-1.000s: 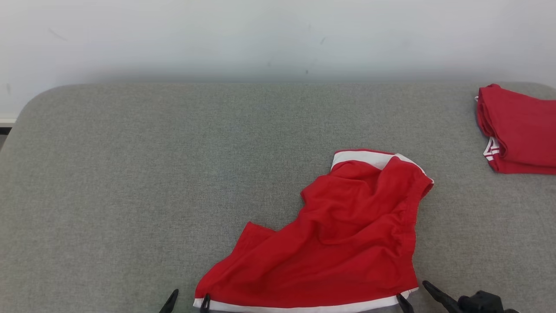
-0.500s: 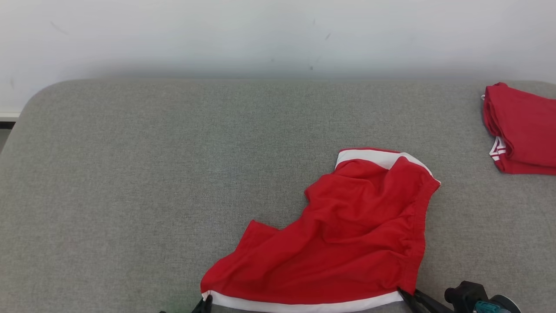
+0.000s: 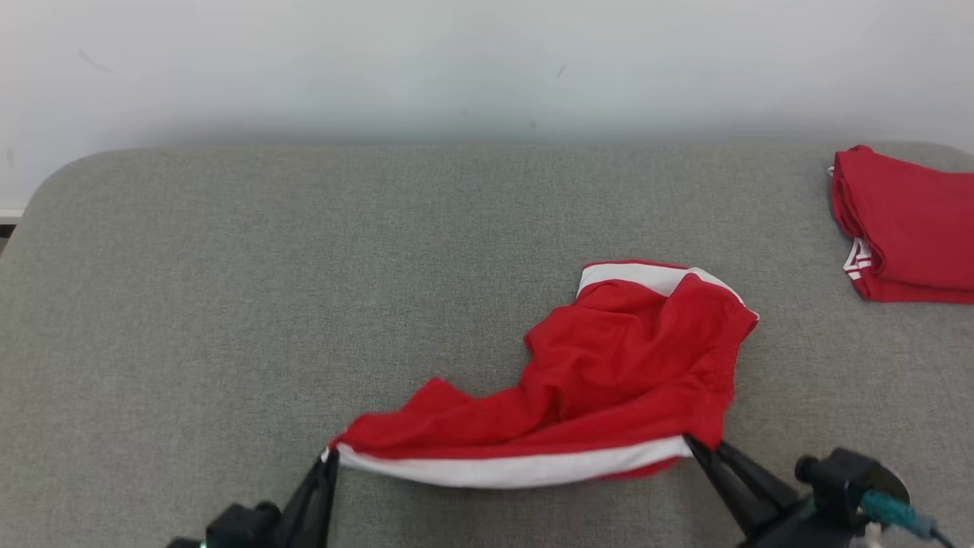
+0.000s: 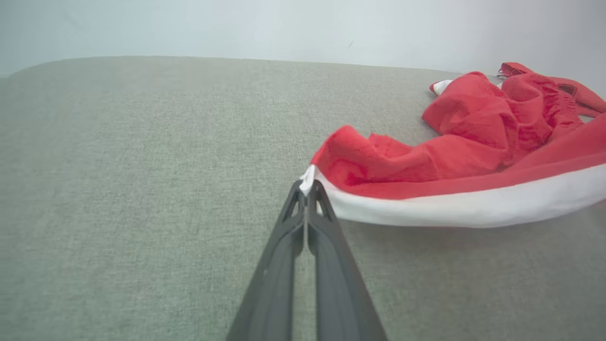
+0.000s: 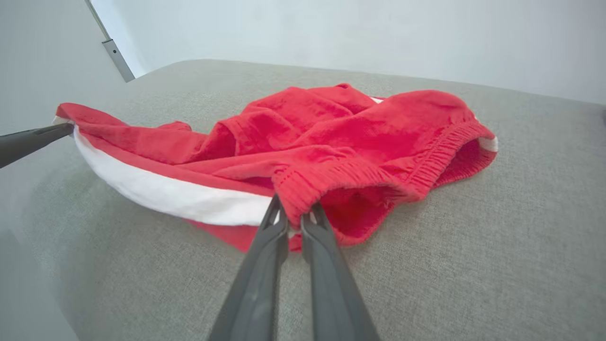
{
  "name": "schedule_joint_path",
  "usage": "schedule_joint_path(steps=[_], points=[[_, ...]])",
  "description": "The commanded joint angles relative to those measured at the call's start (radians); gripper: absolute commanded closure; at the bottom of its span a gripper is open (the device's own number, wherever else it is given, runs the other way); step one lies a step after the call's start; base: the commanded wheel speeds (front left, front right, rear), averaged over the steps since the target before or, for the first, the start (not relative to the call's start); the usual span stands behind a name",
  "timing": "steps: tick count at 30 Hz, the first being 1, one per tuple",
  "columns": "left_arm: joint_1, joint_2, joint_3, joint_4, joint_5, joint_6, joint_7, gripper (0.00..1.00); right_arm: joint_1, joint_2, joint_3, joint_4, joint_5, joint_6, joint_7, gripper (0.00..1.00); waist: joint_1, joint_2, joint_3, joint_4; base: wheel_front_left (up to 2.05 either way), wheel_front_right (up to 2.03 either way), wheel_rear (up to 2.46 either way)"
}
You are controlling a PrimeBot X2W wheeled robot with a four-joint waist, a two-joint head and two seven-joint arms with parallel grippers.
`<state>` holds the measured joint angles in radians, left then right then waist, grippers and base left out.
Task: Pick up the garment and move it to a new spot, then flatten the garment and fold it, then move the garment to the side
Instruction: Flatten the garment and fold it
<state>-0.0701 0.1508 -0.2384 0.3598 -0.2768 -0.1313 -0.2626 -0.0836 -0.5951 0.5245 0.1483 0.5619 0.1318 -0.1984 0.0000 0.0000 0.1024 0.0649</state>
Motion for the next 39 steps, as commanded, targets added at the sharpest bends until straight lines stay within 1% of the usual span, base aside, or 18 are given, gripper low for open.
schedule_joint_path(steps=[1,5,8,10,12,15,20,24,27,29,32,35,39], points=[[-0.026,0.01,0.005,-0.012,0.011,0.002,-0.003,1.0,-0.023,-0.001,-0.006,-0.016,0.0,-0.003,0.004,1.0,0.0,0.0,0.005,-0.003,0.0,0.0,0.0],[-0.13,0.049,-0.018,-0.041,0.024,0.002,-0.003,1.0,-0.096,-0.011,-0.035,-0.074,0.029,-0.003,0.038,1.0,0.0,0.0,0.031,-0.005,0.0,0.0,0.0],[-0.267,0.094,-0.058,-0.043,0.025,0.002,-0.003,1.0,-0.201,-0.019,-0.055,-0.105,0.053,-0.003,0.068,1.0,0.0,0.0,0.067,-0.011,0.0,0.0,0.0],[-0.375,0.129,-0.085,-0.033,0.011,0.002,-0.002,1.0,-0.285,-0.014,-0.061,-0.115,0.089,-0.003,0.098,1.0,0.0,0.0,0.103,-0.018,0.0,0.0,0.0],[-0.502,0.16,-0.11,-0.021,-0.012,0.002,0.014,1.0,-0.395,-0.022,-0.059,-0.111,0.102,-0.003,0.13,1.0,0.0,0.0,0.146,-0.026,0.0,0.0,0.0],[-0.699,0.202,-0.143,0.005,-0.055,0.002,0.048,1.0,-0.57,0.0,-0.061,-0.076,0.151,-0.003,0.176,1.0,0.0,0.0,0.219,-0.037,0.0,0.0,0.0],[-1.016,0.259,-0.199,0.085,-0.135,0.002,0.084,1.0,-0.889,0.028,-0.014,0.016,0.209,-0.003,0.25,1.0,0.0,0.0,0.331,-0.059,0.0,0.0,0.0],[-1.229,0.288,-0.259,0.154,-0.182,0.002,0.095,1.0,-1.125,0.073,-0.009,0.122,0.261,-0.003,0.265,1.0,0.0,0.0,0.391,-0.075,0.0,0.0,0.0],[-1.373,0.313,-0.299,0.197,-0.195,0.002,0.098,1.0,-1.278,0.11,-0.003,0.202,0.295,-0.003,0.272,1.0,0.0,0.0,0.424,-0.088,0.0,0.0,0.0],[-1.455,0.319,-0.313,0.229,-0.217,0.002,0.09,1.0,-1.36,0.128,0.006,0.252,0.308,-0.003,0.272,1.0,0.0,0.0,0.44,-0.094,0.0,0.0,0.0],[-1.574,0.333,-0.349,0.273,-0.222,0.002,0.084,1.0,-1.461,0.146,0.019,0.319,0.336,-0.003,0.261,1.0,0.0,0.0,0.453,-0.098,0.0,0.0,0.0],[-1.675,0.335,-0.372,0.316,-0.247,0.002,0.081,1.0,-1.536,0.158,0.043,0.377,0.357,-0.003,0.253,1.0,0.0,0.0,0.457,-0.101,0.0,0.0,0.0],[-1.768,0.32,-0.399,0.373,-0.289,0.002,0.082,1.0,-1.614,0.159,0.087,0.442,0.37,-0.003,0.246,1.0,0.0,0.0,0.463,-0.102,0.0,0.0,0.0]])
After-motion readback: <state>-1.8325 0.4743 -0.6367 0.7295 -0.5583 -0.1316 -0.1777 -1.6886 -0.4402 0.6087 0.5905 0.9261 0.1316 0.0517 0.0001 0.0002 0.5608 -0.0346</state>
